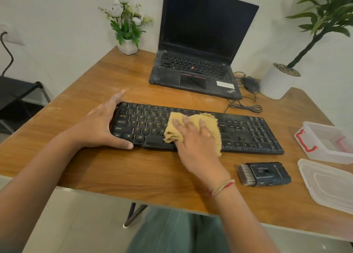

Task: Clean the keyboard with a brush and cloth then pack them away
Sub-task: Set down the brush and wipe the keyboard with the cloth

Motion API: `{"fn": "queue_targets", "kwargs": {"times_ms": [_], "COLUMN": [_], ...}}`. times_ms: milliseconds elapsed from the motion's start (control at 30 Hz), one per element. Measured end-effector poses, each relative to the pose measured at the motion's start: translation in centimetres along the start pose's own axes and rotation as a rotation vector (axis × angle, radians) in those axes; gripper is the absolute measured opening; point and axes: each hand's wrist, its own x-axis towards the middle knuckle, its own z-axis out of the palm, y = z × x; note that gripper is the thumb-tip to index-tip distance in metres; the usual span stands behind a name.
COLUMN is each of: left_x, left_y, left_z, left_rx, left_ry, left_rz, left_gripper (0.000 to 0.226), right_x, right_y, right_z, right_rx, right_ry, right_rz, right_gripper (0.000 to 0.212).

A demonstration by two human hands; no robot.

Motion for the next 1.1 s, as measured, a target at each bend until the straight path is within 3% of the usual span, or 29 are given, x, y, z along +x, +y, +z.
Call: {"fn": "queue_targets", "kwargs": {"times_ms": [133, 333, 400, 467, 600, 700, 767, 833, 1000, 1100], "left_x": [0.0, 0.0, 0.0, 0.0, 0.0, 0.0, 0.0, 0.1, 0.1, 0.0], "left_y": [0.0, 0.1, 0.2, 0.2, 0.1, 0.0, -0.3, -0.2, -0.2, 0.0], "left_z": [0.0, -0.1, -0.1, 0.0, 0.1, 0.2, 0.2, 0.1, 0.1, 0.1], "left_rx": [-0.02, -0.008, 0.002, 0.016, 0.043, 0.031, 0.018, 0.016, 0.038, 0.046], "left_ry": [-0.007, -0.009, -0.006, -0.006, 0.01, 0.006, 0.004, 0.007, -0.007, -0.012], "left_rz": [0.005, 0.004, 0.005, 0.003, -0.004, 0.009, 0.012, 0.001, 0.001, -0.004], "left_gripper": [0.124, 0.126, 0.126, 0.129, 0.14, 0.142, 0.143, 0.142, 0.142, 0.143], "right_x": [-2.7, -1.2, -0.6, -0.8, -2.4, -3.3, -3.3, -3.0, -2.2, -1.6], "right_y": [-0.7, 3.9, 3.3, 1.5, -2.6, -4.4, -4.0, -1.8, 2.9, 1.1], "right_z": [0.0, -1.2, -0.6, 0.5, 2.0, 2.5, 1.9, 0.4, -1.9, 0.1], "right_rx": [0.04, -0.09, -0.085, -0.045, 0.068, 0.144, 0.171, 0.143, 0.074, -0.032], "right_ry": [-0.037, 0.122, 0.109, 0.085, 0.075, -0.05, -0.117, -0.125, 0.055, 0.105], "right_rz": [-0.144, 0.292, 0.336, 0.257, -0.071, -0.353, -0.419, -0.342, 0.101, 0.16], "right_gripper": [0.052, 0.053, 0.056, 0.057, 0.054, 0.052, 0.051, 0.048, 0.049, 0.055]}}
